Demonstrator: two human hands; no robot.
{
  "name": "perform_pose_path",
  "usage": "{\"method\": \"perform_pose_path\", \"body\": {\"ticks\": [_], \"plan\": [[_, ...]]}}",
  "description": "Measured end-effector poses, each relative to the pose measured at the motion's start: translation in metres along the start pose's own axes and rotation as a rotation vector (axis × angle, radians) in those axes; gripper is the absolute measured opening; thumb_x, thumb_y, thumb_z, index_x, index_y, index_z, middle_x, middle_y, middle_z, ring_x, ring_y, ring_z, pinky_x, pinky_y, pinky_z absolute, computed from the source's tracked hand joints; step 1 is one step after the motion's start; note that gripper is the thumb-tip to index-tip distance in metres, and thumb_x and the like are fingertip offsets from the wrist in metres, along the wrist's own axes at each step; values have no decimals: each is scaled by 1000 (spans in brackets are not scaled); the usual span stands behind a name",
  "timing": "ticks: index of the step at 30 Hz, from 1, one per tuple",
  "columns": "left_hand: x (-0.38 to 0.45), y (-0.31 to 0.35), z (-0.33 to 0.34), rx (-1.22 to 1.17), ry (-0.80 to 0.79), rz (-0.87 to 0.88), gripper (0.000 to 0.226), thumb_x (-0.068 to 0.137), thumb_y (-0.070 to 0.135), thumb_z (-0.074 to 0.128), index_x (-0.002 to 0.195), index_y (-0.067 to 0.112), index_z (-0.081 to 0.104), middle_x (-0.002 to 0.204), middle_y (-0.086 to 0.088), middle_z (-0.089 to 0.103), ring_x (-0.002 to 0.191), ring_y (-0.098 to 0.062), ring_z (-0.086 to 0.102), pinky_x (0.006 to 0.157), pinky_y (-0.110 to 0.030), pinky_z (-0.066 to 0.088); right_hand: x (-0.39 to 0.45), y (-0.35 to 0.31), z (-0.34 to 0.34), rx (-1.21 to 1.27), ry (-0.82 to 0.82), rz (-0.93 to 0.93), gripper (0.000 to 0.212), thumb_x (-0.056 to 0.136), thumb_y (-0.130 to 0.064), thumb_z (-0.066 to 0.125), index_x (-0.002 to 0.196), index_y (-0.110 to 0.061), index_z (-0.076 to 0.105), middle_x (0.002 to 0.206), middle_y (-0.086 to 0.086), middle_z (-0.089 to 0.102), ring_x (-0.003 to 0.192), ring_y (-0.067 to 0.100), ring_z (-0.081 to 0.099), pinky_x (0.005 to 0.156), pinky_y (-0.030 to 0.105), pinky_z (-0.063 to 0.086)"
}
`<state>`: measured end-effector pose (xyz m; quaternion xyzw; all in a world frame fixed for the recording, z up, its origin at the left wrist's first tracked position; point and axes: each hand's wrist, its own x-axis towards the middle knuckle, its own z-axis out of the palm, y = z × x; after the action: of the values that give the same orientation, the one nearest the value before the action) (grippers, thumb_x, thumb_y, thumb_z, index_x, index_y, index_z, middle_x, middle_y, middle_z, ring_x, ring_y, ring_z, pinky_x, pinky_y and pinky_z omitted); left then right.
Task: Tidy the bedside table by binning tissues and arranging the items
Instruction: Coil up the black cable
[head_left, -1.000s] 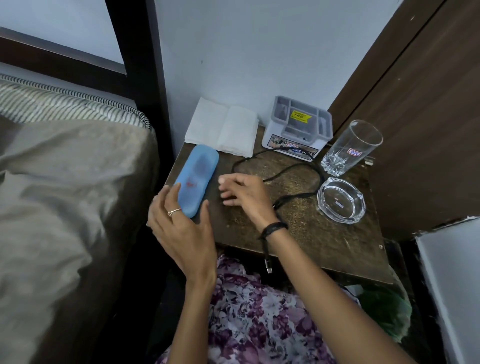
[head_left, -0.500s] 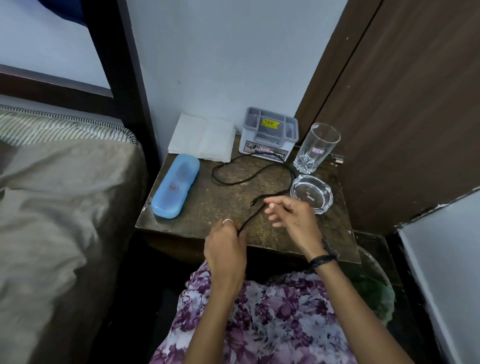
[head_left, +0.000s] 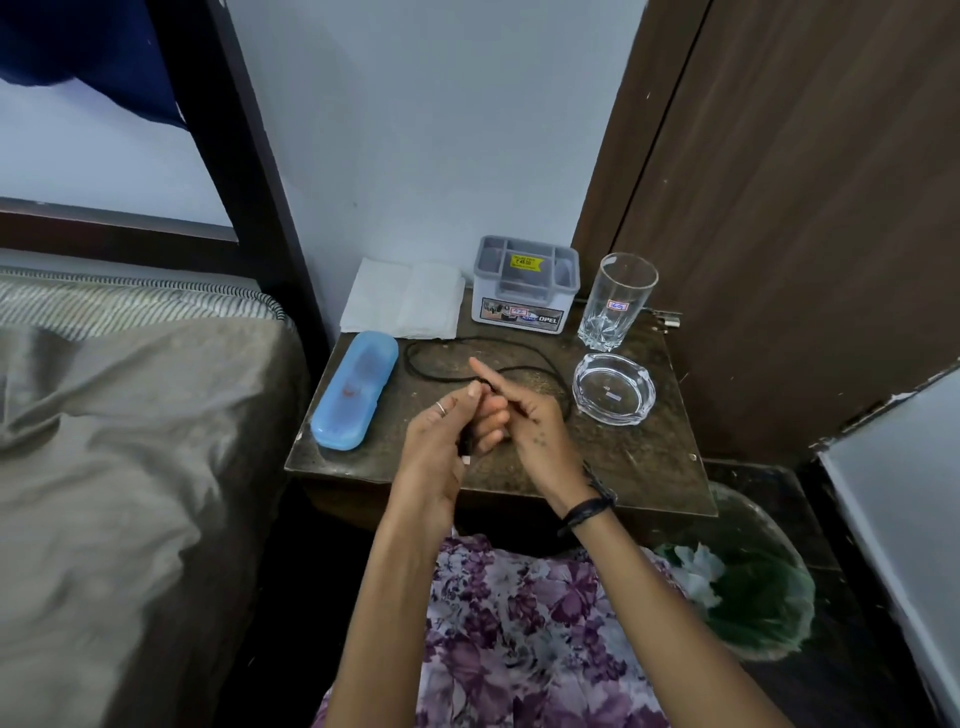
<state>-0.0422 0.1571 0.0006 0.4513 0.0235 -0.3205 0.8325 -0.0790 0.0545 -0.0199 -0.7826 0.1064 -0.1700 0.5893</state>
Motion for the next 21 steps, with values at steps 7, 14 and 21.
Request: {"method": "perform_pose_path", "body": {"ticks": [7,14,21], "plan": [[15,15,11,-205,-37,264,21,91,-1,48,108,3,60,99,-3,73,93,-10,70,83,-19,56,-29,-12,-3,-265,-87,13,30,94,-22,52,67,-15,61,55,-4,52,43,6,47,48,28,36],[14,13,-3,1008,87,655,37,94,9,51,131,6,52,122,-2,63,107,-2,57,92,-10,41,-27,-52,-27,-597,-3,-184,15,83,-33,66,87,-22,75,65,-7,59,48,-5,37,49,21,35],[-13,17,-3,713,-272,325,31,98,10,39,95,22,66,57,5,62,45,-5,42,44,-16,35,-8,-79,-61,-593,164,-276,11,77,-36,71,79,-25,75,67,-8,62,58,7,54,51,26,41]]}}
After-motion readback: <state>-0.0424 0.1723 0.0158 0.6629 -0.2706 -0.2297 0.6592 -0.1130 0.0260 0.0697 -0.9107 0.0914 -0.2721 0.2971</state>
